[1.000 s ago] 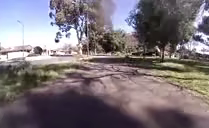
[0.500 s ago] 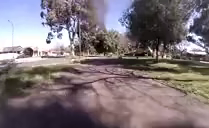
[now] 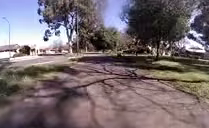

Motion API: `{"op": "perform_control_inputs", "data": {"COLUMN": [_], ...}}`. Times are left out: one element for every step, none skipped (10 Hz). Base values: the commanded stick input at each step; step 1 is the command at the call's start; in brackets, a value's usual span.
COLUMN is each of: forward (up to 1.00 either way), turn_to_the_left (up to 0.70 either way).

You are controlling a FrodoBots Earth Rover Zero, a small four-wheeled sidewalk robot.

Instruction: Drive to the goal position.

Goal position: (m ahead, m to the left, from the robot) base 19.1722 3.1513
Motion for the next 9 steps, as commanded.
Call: {"op": "perform_control_inputs", "data": {"forward": [0.70,0.70,0.70,0.70,0.70,0.70,0.70,0.70,0.70], "turn_to_the_left": [0.02,0.00,0.00,0.00,0.07,0.10,0.14,0.00,0.00]}}
